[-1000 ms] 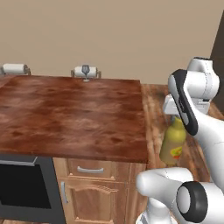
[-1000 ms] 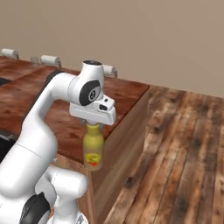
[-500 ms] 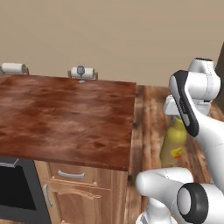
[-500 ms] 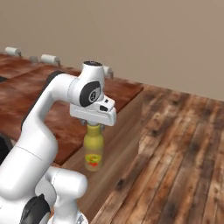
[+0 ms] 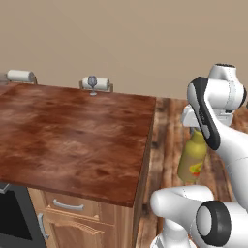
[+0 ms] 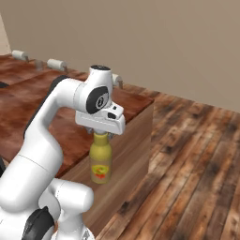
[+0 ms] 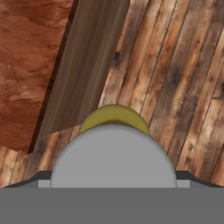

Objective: There is a wine glass and glass cup on the dining counter. Place the wine bottle next to the wine glass and the juice bottle next to the glass cup.

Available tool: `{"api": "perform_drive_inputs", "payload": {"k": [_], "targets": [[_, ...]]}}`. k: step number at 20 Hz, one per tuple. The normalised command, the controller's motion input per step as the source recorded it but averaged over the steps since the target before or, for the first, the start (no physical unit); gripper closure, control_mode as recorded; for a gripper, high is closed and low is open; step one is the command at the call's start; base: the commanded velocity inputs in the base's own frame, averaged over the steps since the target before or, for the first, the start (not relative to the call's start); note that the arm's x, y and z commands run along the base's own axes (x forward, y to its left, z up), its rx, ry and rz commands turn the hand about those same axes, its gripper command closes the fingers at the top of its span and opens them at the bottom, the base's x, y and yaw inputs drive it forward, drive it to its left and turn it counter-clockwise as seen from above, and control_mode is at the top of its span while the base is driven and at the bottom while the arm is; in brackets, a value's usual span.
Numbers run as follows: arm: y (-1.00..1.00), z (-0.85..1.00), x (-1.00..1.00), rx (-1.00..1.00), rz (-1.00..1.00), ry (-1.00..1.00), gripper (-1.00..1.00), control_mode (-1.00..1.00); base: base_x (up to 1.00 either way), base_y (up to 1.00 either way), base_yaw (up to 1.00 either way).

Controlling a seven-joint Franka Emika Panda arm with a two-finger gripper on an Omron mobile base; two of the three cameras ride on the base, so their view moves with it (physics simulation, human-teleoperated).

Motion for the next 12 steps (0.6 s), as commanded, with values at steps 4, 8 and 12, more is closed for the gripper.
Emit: {"api": "perform_drive_inputs", "payload": {"k": [4, 8, 12], "targets": [[0.0, 0.0, 0.0, 0.0, 0.0, 0.0, 1.0, 1.0, 0.47, -0.55, 0.16], [0.0, 0.0, 0.0, 0.0, 0.0, 0.0, 1.0, 1.0, 0.49, -0.57, 0.12], [0.0, 0.0, 0.0, 0.0, 0.0, 0.0, 1.0, 1.0, 0.49, -0.56, 0.14]]}}
